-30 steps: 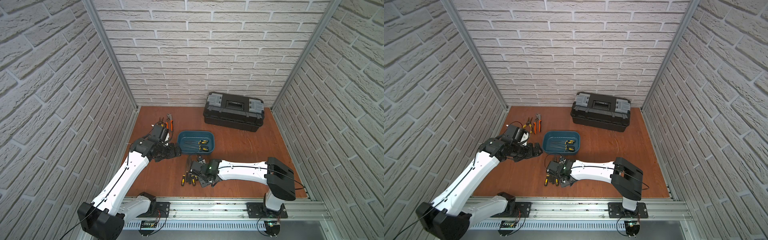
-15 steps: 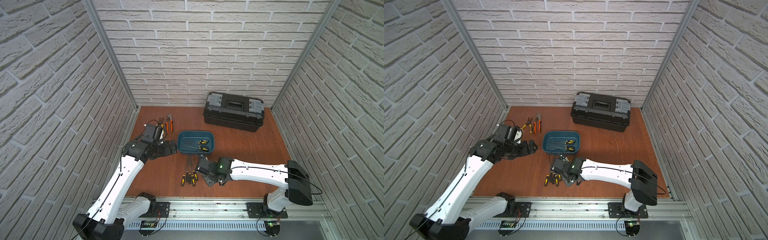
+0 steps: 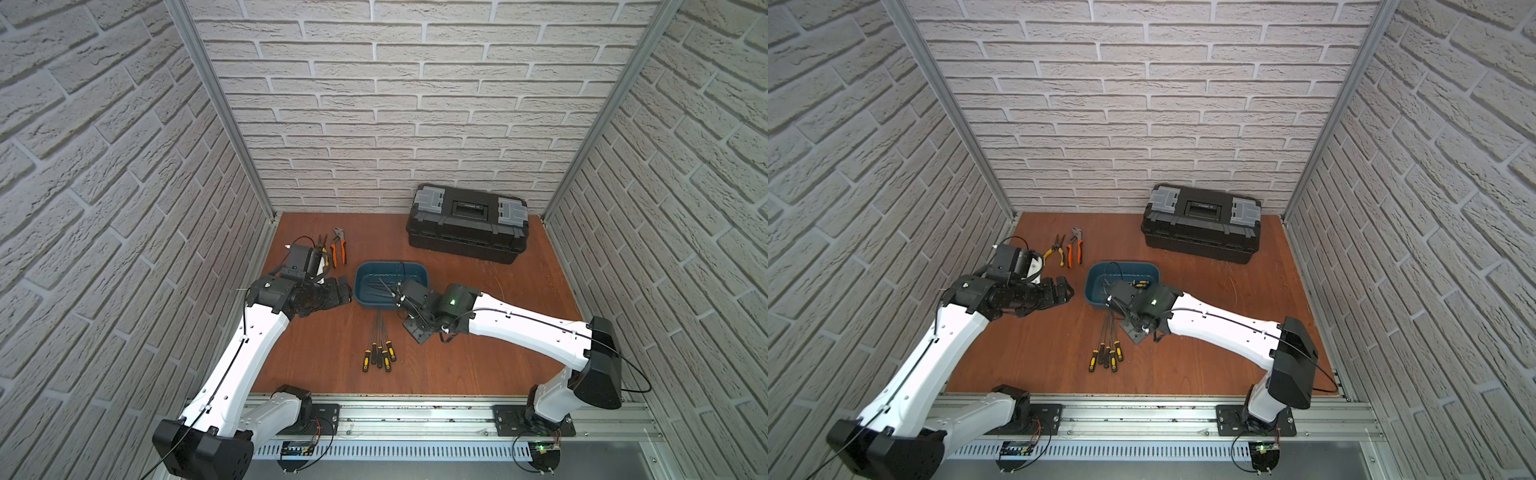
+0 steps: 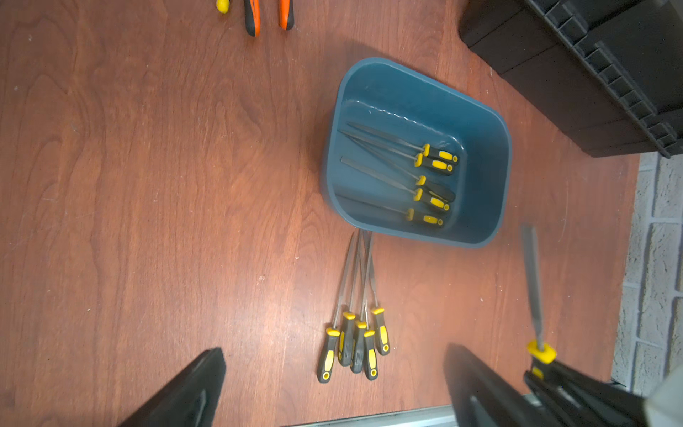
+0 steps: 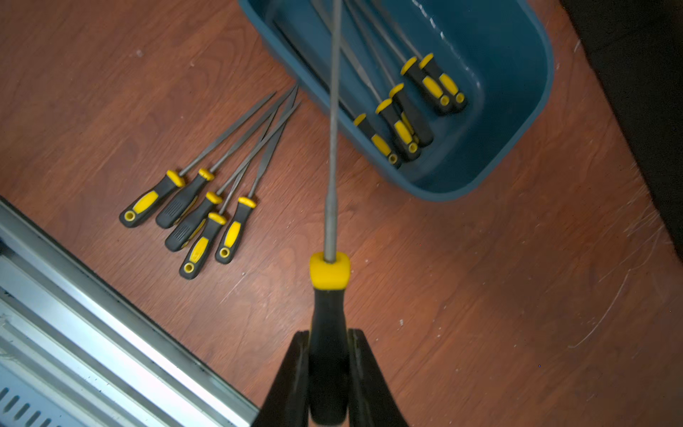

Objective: Put the file tool into the storage box
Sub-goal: Place the file tool in the storage box.

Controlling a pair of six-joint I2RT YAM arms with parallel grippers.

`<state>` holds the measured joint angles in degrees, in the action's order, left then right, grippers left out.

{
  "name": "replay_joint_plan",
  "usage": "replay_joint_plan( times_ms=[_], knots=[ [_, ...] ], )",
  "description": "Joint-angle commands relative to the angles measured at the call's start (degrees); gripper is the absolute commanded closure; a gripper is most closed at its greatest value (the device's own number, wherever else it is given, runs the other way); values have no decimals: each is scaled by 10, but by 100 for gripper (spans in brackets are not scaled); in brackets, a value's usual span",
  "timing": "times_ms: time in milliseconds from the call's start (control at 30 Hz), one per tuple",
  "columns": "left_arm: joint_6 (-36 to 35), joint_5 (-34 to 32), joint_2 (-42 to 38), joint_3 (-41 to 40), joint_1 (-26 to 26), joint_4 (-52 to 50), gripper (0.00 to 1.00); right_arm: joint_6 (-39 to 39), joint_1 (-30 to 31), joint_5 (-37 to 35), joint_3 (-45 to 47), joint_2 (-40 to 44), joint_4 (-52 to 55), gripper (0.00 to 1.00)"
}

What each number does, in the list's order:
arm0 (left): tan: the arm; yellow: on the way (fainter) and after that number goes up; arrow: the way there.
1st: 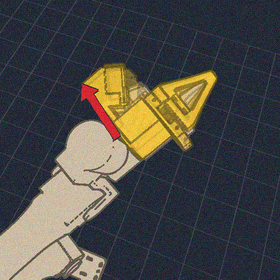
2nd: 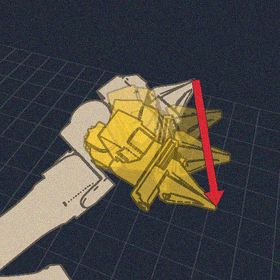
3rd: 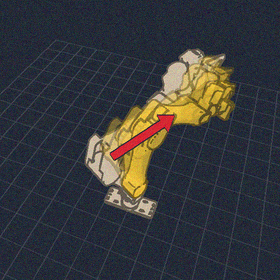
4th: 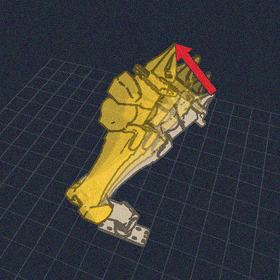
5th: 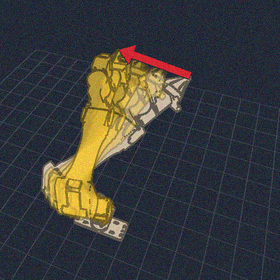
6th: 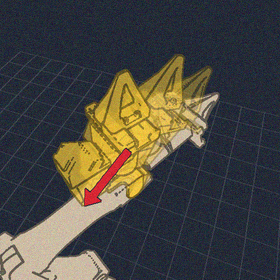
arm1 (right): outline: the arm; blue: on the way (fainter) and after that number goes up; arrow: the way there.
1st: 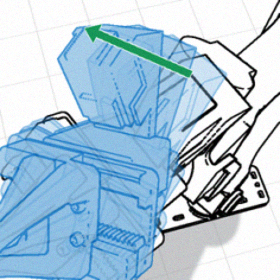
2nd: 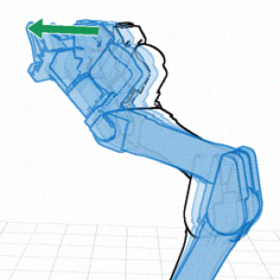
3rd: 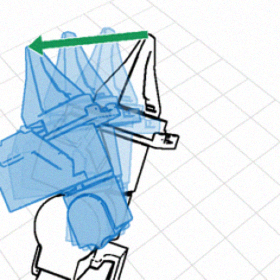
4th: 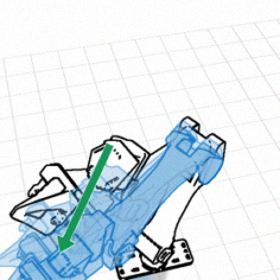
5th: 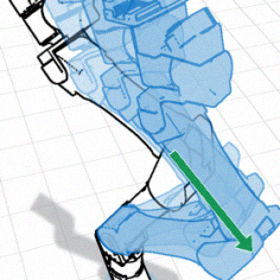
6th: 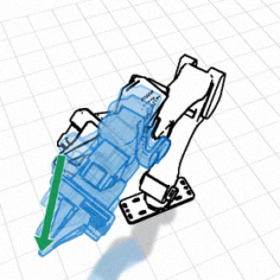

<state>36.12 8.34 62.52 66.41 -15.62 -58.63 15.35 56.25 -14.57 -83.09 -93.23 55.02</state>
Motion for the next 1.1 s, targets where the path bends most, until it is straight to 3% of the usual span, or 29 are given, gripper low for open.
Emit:
replay_joint_plan(
  times_ms=[0,300,600,833,1067],
  knots=[
    [-17,15,14,22,10,17,2,-85,-40,34,-37,-31,-5,97],
    [-42,33,78,72,38,6,2,-203,-96,105,-140,-154,-9,98],
    [-57,48,135,121,72,-9,2,-276,-109,67,-191,-259,-7,98],
    [-62,42,167,153,72,-24,2,-314,-119,22,-179,-286,-30,98],
    [-63,41,183,162,73,-27,2,-324,-129,33,-209,-305,-26,98]
  ],
)
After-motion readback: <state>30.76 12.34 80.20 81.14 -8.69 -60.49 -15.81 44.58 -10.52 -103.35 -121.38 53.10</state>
